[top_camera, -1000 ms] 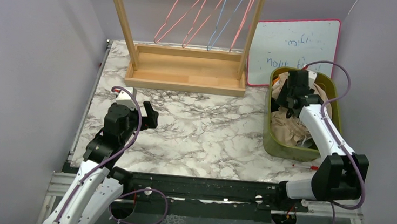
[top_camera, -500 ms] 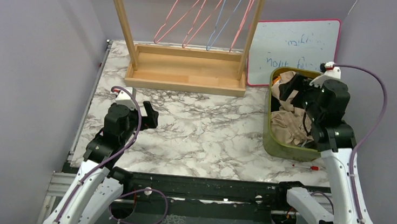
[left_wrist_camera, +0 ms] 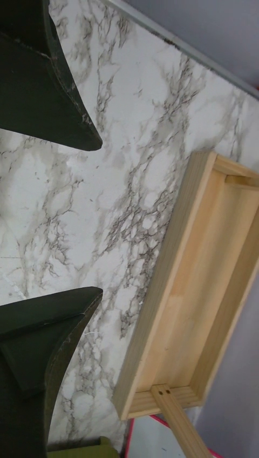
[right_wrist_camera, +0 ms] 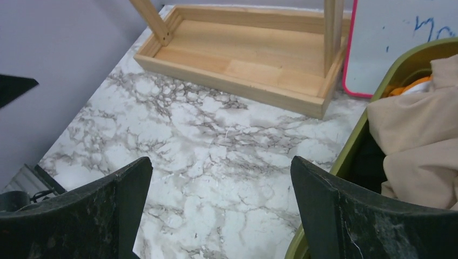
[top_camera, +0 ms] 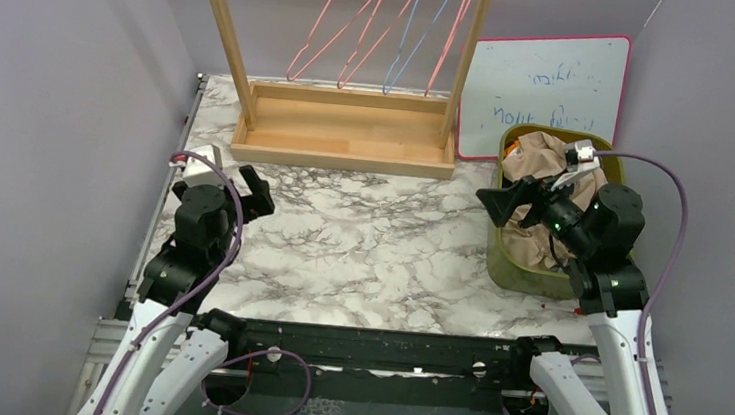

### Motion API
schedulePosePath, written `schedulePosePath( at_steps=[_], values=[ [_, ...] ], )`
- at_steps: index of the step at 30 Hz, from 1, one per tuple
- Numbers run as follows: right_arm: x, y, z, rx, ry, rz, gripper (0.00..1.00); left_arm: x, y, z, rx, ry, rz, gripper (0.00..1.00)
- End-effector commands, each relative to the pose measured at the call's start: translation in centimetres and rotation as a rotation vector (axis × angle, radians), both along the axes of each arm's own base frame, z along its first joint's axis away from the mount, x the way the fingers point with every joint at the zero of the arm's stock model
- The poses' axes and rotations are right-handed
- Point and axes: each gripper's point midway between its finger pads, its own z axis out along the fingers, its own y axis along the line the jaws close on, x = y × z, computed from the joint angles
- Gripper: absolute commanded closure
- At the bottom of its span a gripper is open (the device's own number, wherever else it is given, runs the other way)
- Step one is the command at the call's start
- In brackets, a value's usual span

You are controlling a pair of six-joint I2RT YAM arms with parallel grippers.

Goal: Remove the shorts from the hanger
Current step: Reset both arms

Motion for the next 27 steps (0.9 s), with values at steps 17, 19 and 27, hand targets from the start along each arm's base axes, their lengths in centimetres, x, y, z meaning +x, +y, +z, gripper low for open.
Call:
schedulePosePath(
  at_steps=[17, 19, 27],
  values=[
    [0.2, -2.0, 0.0, 0.027, 0.017, -0.139, 0.0, -2.3, 4.0, 9.1, 0.092, -0.096, 0.145, 0.01],
    [0.1, -2.2, 0.5, 0.029, 0.004, -0.153, 0.0, -2.6, 4.1, 9.1, 0.089, -0.104, 0.144, 0.01],
    [0.1, -2.3, 1.2, 0.034, -0.022, -0.158, 0.0, -2.6, 4.1, 8.1, 0.09, -0.073, 0.145, 0.01]
  ],
)
